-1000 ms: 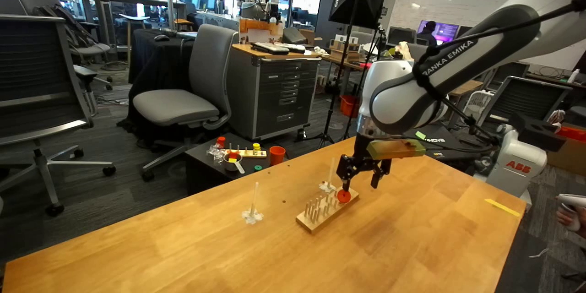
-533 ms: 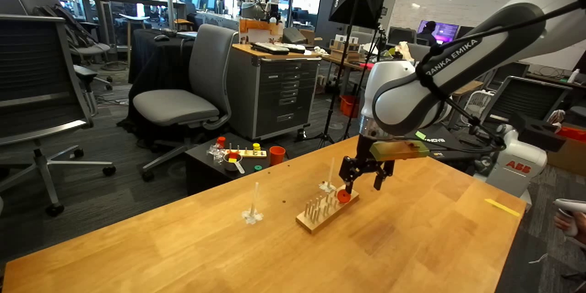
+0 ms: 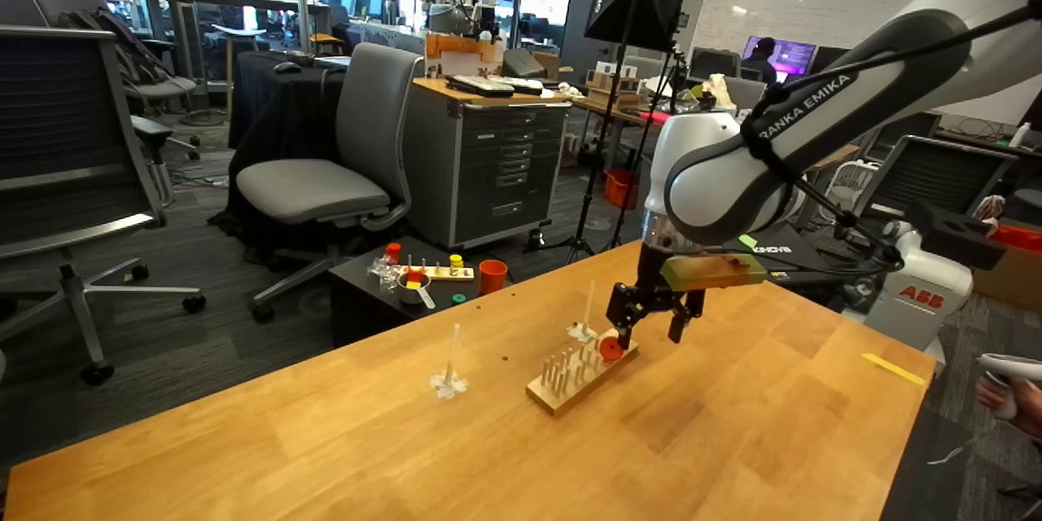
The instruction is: Take the orange object and position it onto one of the small dowels
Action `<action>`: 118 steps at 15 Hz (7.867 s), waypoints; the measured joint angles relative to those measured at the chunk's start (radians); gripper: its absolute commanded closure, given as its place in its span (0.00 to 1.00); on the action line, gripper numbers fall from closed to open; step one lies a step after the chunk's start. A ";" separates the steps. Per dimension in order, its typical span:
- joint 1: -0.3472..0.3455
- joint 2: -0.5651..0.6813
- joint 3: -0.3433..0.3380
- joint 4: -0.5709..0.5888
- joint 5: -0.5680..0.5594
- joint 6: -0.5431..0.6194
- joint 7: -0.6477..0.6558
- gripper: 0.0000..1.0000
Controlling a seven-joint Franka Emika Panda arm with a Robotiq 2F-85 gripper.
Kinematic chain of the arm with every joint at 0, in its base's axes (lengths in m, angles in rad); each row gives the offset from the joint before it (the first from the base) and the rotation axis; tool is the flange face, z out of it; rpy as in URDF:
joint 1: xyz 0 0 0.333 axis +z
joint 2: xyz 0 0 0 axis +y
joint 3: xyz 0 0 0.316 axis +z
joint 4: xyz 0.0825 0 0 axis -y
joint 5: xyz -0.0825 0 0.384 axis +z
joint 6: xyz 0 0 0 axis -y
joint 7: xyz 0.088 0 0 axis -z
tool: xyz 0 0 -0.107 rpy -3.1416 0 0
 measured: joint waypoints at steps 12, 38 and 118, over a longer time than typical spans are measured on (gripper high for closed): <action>-0.012 0.000 -0.009 0.000 0.000 0.000 0.000 0.00; 0.027 -0.023 0.001 0.005 0.000 0.000 0.000 0.00; 0.067 -0.646 0.185 -0.559 0.009 -0.048 -0.106 0.00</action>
